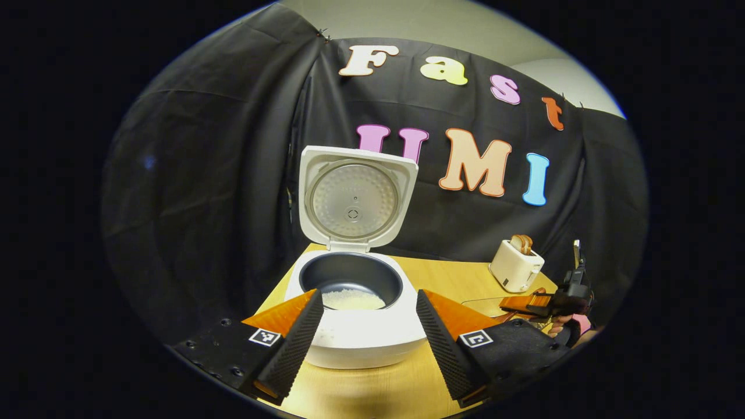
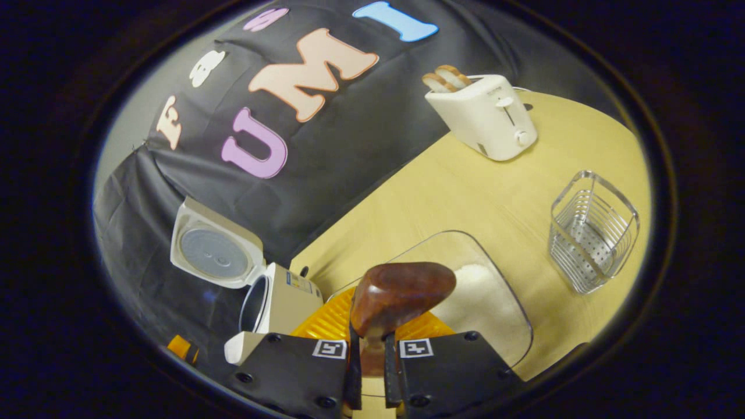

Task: Close the left gripper, press the button to open the rice cooker; take a wooden spoon from the chopstick holder with the right hand, scoop a spoonful of rice and pour it into the rice cooker, then put the wooden spoon back into the chopstick holder.

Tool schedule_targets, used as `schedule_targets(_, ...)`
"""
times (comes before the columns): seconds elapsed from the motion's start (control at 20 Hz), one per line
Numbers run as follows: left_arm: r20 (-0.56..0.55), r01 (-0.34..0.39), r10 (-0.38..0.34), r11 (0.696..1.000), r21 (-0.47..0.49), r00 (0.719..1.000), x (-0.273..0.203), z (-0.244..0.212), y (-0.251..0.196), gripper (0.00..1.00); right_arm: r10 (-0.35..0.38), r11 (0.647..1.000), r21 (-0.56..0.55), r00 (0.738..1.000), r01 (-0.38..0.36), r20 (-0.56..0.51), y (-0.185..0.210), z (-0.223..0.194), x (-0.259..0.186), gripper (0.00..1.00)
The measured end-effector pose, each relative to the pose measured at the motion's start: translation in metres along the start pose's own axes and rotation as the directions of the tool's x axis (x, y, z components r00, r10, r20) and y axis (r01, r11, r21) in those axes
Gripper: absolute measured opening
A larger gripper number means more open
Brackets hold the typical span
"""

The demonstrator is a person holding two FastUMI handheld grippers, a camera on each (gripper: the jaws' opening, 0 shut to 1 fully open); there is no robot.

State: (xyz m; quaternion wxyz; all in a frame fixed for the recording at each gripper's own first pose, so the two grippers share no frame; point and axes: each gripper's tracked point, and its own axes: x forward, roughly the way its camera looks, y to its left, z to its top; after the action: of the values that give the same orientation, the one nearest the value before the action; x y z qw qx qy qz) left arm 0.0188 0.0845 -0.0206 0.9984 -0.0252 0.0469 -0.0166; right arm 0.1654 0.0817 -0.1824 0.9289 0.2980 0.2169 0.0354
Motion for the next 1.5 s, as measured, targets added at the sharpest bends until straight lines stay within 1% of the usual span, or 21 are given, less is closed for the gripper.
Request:
schedule_targets(0.15,0.007,0.022,-0.022,1.000,0.004,1.000,0.000,0.000,-0.002,0.95,0.039,0.994,0.104,0.998,-0.043,0.044,0.003,0.018,-0.014,0.19)
schedule_targets(0.3,0.008,0.048,-0.048,0.999,0.008,0.999,0.000,0.002,-0.010,0.95,0.086,0.972,0.211,0.992,-0.104,0.091,0.011,0.033,-0.030,0.19)
schedule_targets(0.35,0.009,0.056,-0.056,0.998,0.009,0.998,0.000,0.002,-0.013,0.95,0.090,0.966,0.233,0.991,-0.112,0.102,0.013,0.037,-0.047,0.19)
schedule_targets(0.4,0.011,0.063,-0.063,0.998,0.011,0.998,0.001,0.001,-0.015,0.95,0.103,0.958,0.255,0.988,-0.130,0.119,0.014,0.043,-0.051,0.17)
schedule_targets(0.45,0.013,0.069,-0.070,0.997,0.015,0.997,0.000,0.002,-0.016,0.95,0.114,0.952,0.268,0.984,-0.147,0.135,0.018,0.045,-0.045,0.17)
schedule_targets(0.5,0.015,0.076,-0.076,0.997,0.019,0.997,-0.001,0.001,-0.017,0.95,0.123,0.947,0.277,0.981,-0.161,0.148,0.024,0.049,-0.049,0.16)
schedule_targets(0.55,0.015,0.083,-0.084,0.996,0.021,0.996,-0.002,0.001,-0.018,0.95,0.134,0.943,0.283,0.978,-0.175,0.160,0.030,0.051,-0.052,0.17)
schedule_targets(0.6,0.016,0.091,-0.092,0.996,0.021,0.996,-0.003,0.001,-0.019,0.95,0.147,0.939,0.286,0.975,-0.191,0.170,0.036,0.053,-0.057,0.16)
schedule_targets(0.65,0.018,0.098,-0.099,0.995,0.021,0.995,-0.005,0.001,-0.020,0.95,0.159,0.934,0.291,0.971,-0.207,0.179,0.043,0.055,-0.062,0.17)
schedule_targets(0.75,0.021,0.107,-0.107,0.994,0.023,0.994,-0.009,0.001,-0.020,0.95,0.185,0.922,0.307,0.964,-0.238,0.192,0.059,0.057,-0.066,0.14)
schedule_targets(0.8,0.021,0.108,-0.109,0.994,0.024,0.994,-0.011,0.001,-0.018,0.95,0.198,0.918,0.307,0.961,-0.251,0.195,0.069,0.058,-0.067,0.14)
schedule_targets(0.9,0.028,0.110,-0.110,0.994,0.026,0.994,-0.016,0.002,-0.013,0.95,0.215,0.921,0.283,0.956,-0.267,0.200,0.086,0.059,-0.068,0.14)
schedule_targets(1.05,0.025,0.104,-0.104,0.994,0.017,0.994,-0.025,-0.001,-0.003,0.95,0.259,0.919,0.251,0.945,-0.304,0.199,0.125,0.060,-0.066,0.14)
schedule_targets(1.1,0.024,0.100,-0.101,0.995,0.013,0.995,-0.028,-0.004,0.001,0.95,0.276,0.914,0.251,0.941,-0.319,0.194,0.138,0.059,-0.063,0.17)
schedule_targets(1.2,0.018,0.091,-0.091,0.996,0.004,0.996,-0.035,-0.008,0.010,0.95,0.298,0.913,0.228,0.935,-0.338,0.191,0.163,0.058,-0.054,0.17)
schedule_targets(1.25,0.014,0.085,-0.085,0.996,0.000,0.996,-0.039,-0.011,0.014,0.95,0.309,0.914,0.210,0.932,-0.346,0.190,0.177,0.057,-0.050,0.16)
schedule_targets(1.35,0.007,0.071,-0.071,0.997,-0.015,0.997,-0.046,-0.016,0.023,0.95,0.334,0.914,0.180,0.926,-0.364,0.179,0.205,0.052,-0.041,0.17)
schedule_targets(1.4,0.003,0.063,-0.063,0.998,-0.024,0.998,-0.049,-0.020,0.028,0.95,0.342,0.915,0.163,0.924,-0.369,0.174,0.219,0.047,-0.036,0.16)
schedule_targets(1.45,0.000,0.054,-0.054,0.998,-0.031,0.999,-0.053,-0.022,0.032,0.95,0.346,0.918,0.142,0.923,-0.370,0.170,0.232,0.042,-0.030,0.17)
schedule_targets(1.5,-0.003,0.043,-0.043,0.998,-0.036,0.999,-0.057,-0.025,0.037,0.95,0.349,0.922,0.116,0.922,-0.370,0.166,0.246,0.036,-0.024,0.14)
